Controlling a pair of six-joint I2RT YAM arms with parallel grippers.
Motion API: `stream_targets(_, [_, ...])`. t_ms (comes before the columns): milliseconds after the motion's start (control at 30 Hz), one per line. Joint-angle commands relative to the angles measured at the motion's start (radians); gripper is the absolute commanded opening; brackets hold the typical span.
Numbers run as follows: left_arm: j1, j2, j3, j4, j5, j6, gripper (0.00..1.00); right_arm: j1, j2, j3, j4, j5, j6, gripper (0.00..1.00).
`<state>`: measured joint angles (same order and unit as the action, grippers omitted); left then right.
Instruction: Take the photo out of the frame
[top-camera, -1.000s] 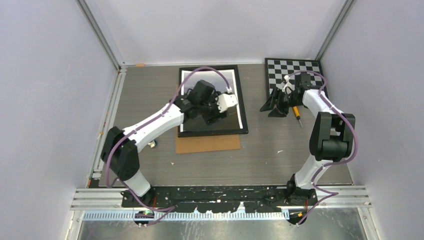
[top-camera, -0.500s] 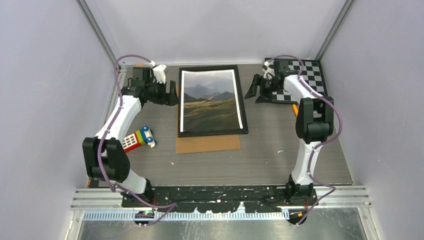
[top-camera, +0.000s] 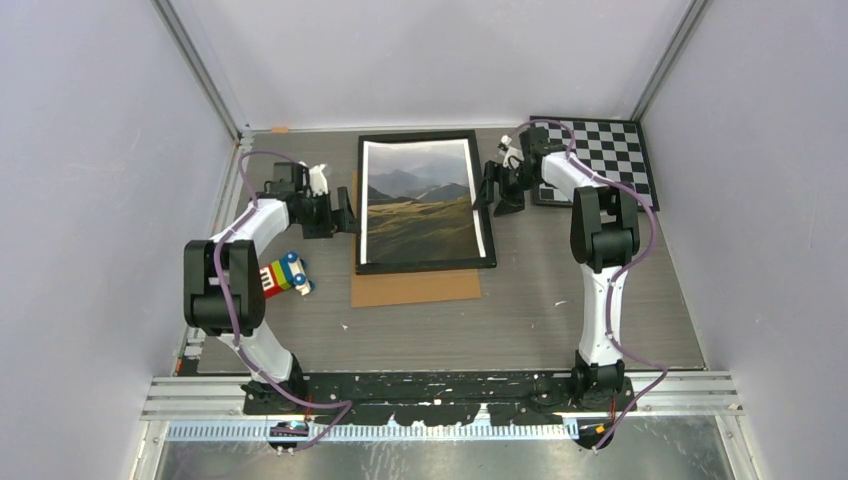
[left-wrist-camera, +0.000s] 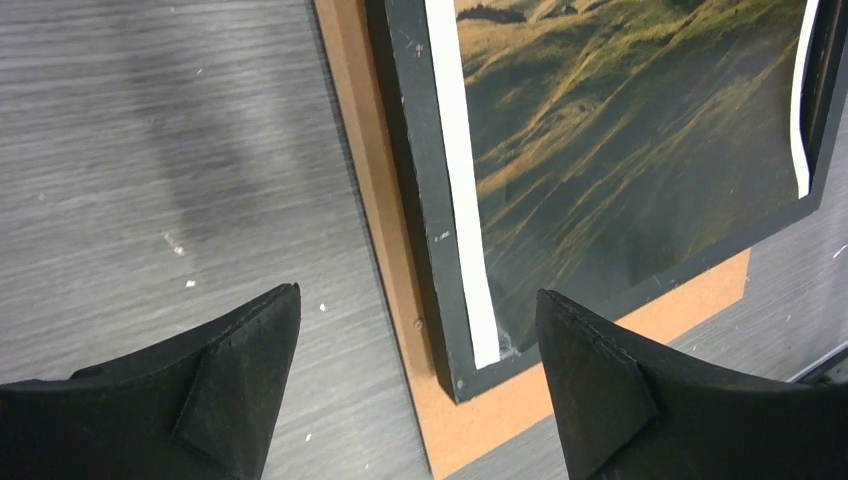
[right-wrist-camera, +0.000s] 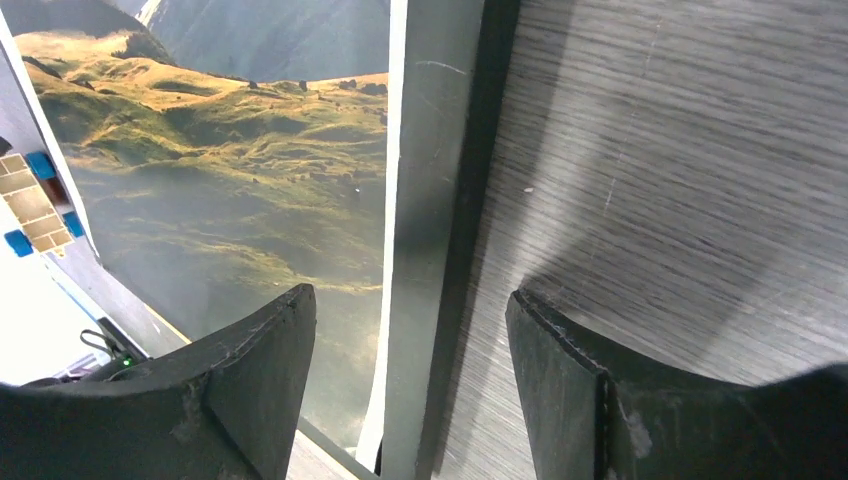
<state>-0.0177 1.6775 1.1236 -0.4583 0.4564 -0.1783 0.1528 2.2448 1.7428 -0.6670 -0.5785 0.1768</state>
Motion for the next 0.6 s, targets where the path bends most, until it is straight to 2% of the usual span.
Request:
stream_targets(0, [0.013, 0.04, -0.002, 0.143, 0.053, -0.079, 0.89, 0.025, 0.004, 0.028, 0.008, 0.006, -0.027, 0.73])
stream_targets(167, [0.045, 0.105, -0.007, 0.208, 0.081, -0.166, 0.92, 0.064, 0.015, 0.001, 0.009, 0.011, -0.032, 0.68])
stream_targets(267, [0.045, 0.13, -0.021, 0.256, 0.105, -0.206, 0.94, 0.086, 0.003, -0.045, 0.01, 0.014, -0.043, 0.61])
stream_targets(567, [0.045, 0.145, -0.126, 0.4, 0.18, -0.335, 0.93, 0.098, -0.104, -0.239, 0.019, 0.023, -0.086, 0.42])
